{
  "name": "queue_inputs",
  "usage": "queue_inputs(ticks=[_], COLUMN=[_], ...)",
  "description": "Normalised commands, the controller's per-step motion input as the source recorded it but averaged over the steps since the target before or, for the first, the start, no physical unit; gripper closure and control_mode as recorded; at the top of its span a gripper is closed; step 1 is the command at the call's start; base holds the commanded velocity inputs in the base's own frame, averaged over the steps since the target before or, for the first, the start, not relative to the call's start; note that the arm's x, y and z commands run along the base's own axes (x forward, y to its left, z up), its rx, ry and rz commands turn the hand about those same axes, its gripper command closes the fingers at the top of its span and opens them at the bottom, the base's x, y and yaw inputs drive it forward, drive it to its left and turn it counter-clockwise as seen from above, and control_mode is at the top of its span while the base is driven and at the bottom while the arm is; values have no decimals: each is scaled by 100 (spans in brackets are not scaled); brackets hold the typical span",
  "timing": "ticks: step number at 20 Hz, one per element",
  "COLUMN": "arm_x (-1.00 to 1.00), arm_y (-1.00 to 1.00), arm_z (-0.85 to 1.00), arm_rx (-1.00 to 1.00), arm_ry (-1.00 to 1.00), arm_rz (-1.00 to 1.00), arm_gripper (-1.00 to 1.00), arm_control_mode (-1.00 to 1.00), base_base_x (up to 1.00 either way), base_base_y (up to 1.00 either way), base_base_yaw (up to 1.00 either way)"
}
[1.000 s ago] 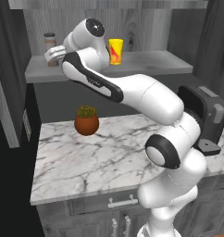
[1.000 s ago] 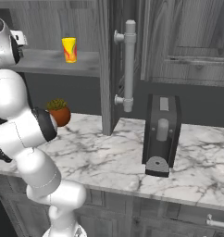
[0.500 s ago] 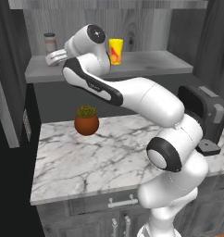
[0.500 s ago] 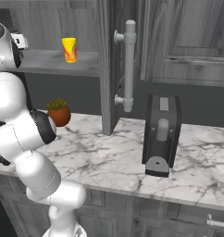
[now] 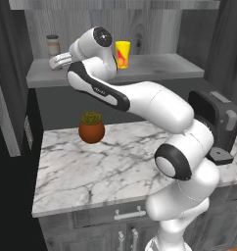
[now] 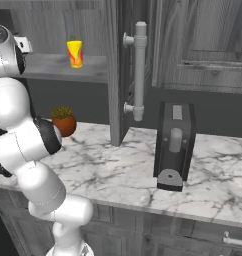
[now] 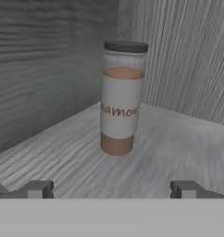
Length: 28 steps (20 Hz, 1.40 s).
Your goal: Take the cinnamon bottle from the cabinet and place it on the dining table, next to the plate with the cupcake. Then take the chocolate from the dining counter and place it on the cupcake plate.
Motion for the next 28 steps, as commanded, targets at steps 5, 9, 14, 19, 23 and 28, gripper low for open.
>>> queue_inputs(ticks=[5, 9, 14, 19, 23, 28], arm_x=[15, 16, 17, 14, 11, 15], arm_y=[7, 4, 10, 20, 13, 3], arm_z=[0, 0, 0, 1, 1, 0], arm_rx=[0, 0, 0, 0, 0, 0], arm_ry=[1, 0, 0, 0, 0, 3], arm_rz=[0, 0, 0, 0, 0, 0], arm_gripper=[-100, -100, -100, -100, -100, -100], arm_control_mode=[-100, -100, -100, -100, -100, -100], base_base_x=[0, 0, 0, 0, 0, 0], base_base_y=[0, 0, 0, 0, 0, 0], base_base_yaw=[0, 0, 0, 0, 0, 0])
